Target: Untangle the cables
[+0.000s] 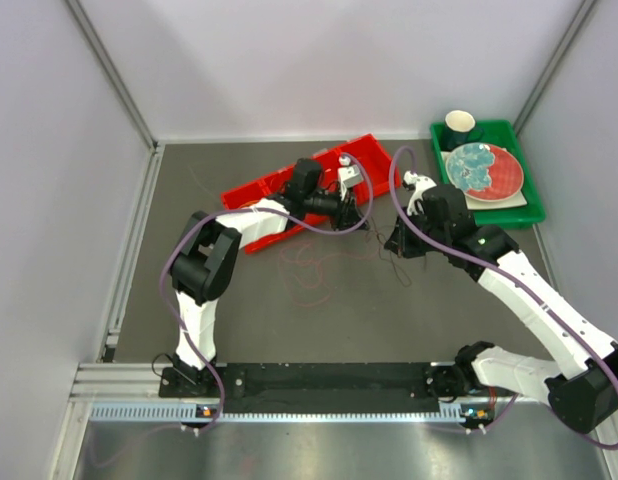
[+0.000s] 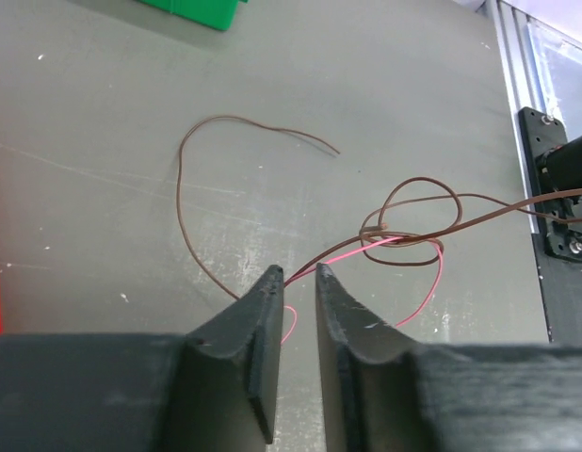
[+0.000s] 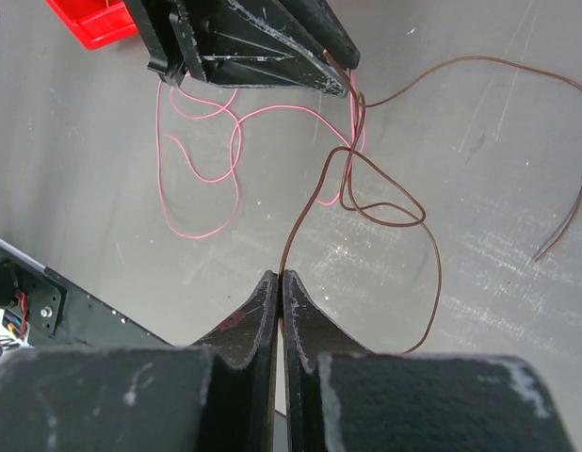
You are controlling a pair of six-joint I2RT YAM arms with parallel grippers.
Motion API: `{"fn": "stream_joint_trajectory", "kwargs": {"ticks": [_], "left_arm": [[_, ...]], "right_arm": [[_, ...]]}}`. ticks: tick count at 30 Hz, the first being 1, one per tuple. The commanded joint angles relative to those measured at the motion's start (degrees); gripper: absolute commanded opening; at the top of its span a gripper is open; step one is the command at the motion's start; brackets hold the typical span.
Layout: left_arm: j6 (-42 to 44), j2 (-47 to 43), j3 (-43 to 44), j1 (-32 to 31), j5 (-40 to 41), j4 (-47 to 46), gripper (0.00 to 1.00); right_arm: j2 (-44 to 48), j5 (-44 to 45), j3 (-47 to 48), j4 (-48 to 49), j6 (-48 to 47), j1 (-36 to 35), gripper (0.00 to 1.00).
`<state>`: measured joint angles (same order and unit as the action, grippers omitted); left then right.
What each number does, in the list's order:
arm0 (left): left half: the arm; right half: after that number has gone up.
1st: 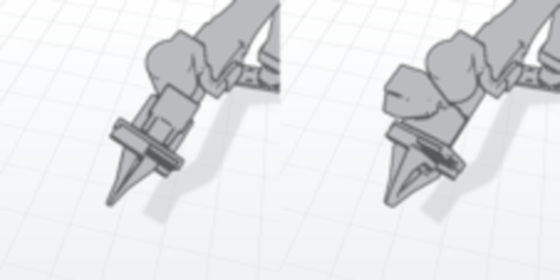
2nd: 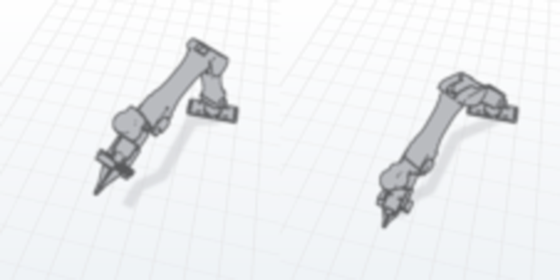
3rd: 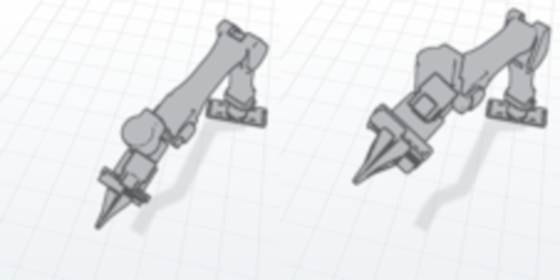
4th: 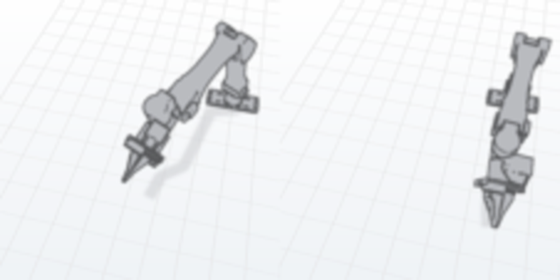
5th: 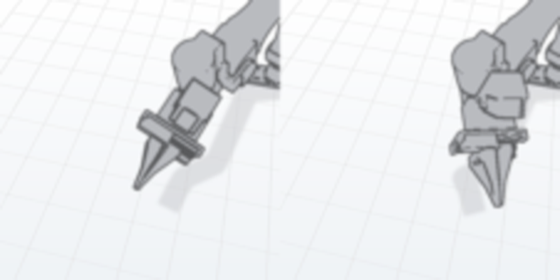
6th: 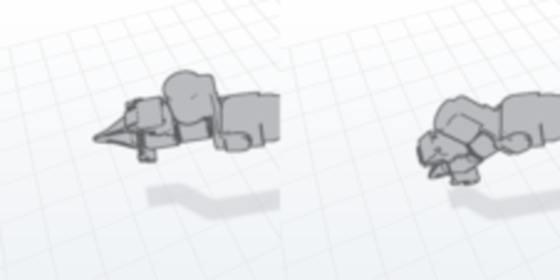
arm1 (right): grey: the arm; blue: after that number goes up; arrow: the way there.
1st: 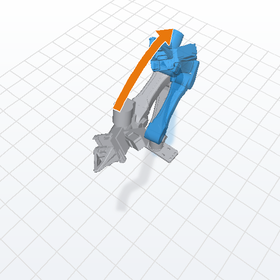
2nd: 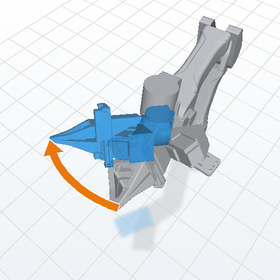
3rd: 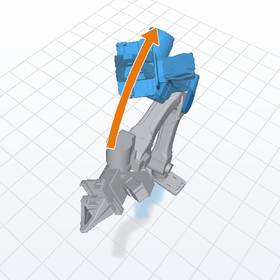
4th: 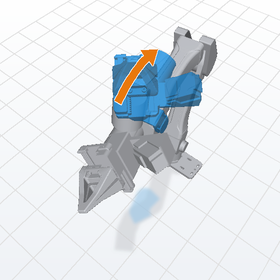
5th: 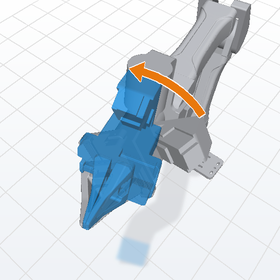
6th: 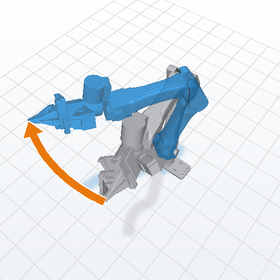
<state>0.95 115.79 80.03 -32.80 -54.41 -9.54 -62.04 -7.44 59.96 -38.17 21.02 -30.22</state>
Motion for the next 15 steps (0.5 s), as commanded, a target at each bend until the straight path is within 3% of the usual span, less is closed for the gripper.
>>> {"fn": "stream_joint_trajectory", "kwargs": {"ticks": [1, 3, 5, 10, 15], "left_arm": [[-0.69, 1.02, 1.80, -0.60, -2.54, -3.29, 0.20], [-0.25, 1.02, 1.80, -0.60, -2.63, -2.85, 0.13], [0.45, 1.02, 1.80, -0.69, -3.33, -1.80, 0.12], [2.21, 0.58, 1.45, -0.60, -4.39, 0.13, 0.23], [5.73, 0.49, 1.01, -0.08, -6.40, 2.51, 0.26]], "right_arm": [[0.25, -0.29, 0.68, 0.82, -0.45, 0.07, 0.00], [0.17, -0.29, 0.68, 0.82, -0.36, 0.07, 0.00], [0.17, -0.29, 0.68, 0.82, -0.36, 0.16, 0.00], [0.08, -0.29, 0.68, 0.91, -0.36, 0.07, 0.00], [-0.18, -1.25, 0.68, 0.47, -0.54, 0.16, 0.00]]}}
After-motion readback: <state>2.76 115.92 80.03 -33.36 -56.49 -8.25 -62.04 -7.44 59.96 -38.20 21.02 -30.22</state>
